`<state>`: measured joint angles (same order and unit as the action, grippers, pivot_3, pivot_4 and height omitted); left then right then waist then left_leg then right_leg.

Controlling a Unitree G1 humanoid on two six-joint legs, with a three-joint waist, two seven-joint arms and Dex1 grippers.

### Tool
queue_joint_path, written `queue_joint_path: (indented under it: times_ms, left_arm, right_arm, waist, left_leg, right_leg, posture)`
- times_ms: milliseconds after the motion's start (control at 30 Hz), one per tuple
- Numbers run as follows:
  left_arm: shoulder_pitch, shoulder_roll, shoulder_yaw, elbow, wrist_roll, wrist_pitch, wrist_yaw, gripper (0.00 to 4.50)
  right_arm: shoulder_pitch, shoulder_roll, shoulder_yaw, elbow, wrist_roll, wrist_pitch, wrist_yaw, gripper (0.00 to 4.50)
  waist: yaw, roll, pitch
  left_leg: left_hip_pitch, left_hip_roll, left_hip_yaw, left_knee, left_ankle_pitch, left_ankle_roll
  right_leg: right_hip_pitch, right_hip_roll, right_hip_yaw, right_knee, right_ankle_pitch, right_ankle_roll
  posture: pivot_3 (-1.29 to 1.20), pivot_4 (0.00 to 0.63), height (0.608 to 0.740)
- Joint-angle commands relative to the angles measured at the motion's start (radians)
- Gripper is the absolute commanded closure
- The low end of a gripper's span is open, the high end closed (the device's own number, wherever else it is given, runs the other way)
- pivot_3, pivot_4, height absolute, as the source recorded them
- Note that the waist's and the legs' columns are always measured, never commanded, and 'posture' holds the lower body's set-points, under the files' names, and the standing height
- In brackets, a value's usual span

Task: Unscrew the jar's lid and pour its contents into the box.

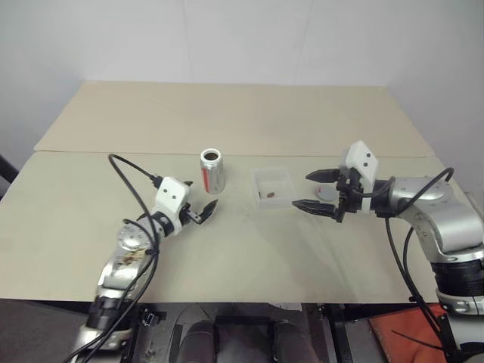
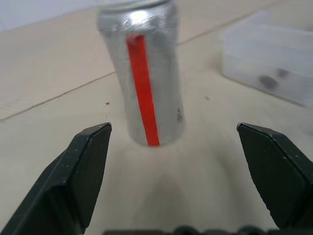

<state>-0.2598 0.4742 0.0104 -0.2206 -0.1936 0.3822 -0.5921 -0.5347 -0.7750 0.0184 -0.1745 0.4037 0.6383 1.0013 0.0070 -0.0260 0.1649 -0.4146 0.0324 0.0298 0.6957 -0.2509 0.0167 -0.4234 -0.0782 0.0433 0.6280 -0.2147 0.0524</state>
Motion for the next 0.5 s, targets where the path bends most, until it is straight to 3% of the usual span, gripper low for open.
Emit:
queue_joint_path:
  times_ms: [33,300,500]
  left_arm:
    - [0.005,0.116,0.071,-0.156,-0.120,0.048,-0.144,0.02]
    - [-0.023,0.347,0.126,-0.017,-0.199,-0.139,-0.498,0.02]
    - [-0.074,0.362,0.116,0.091,-0.198,-0.214,-0.560,0.02]
  right_arm:
    - [-0.001,-0.024,-0.028,-0.043,0.010,-0.029,0.017,0.00]
    - [-0.004,-0.032,-0.025,-0.043,0.011,-0.045,0.044,0.00]
    - [-0.008,-0.034,-0.024,-0.041,0.008,-0.057,0.052,0.00]
  waist:
    - [0.000,0.000,0.000]
    - [-0.003,0.000,0.000]
    - [-0.002,0.000,0.000]
  left_leg:
    - [0.000,0.000,0.000,0.000,0.000,0.000]
    - [0.002,0.000,0.001,-0.001,0.000,0.000]
    - [0.001,0.000,0.002,-0.001,0.000,0.000]
  right_leg:
    - [0.000,0.000,0.000,-0.001,0.000,0.000]
    - [0.000,0.000,0.000,-0.003,-0.001,-0.001]
    - [0.000,0.000,0.000,-0.003,-0.001,-0.001]
  posture:
    - [0.00,0.150,0.740]
    - [0.00,0.150,0.740]
    - [0.00,0.150,0.740]
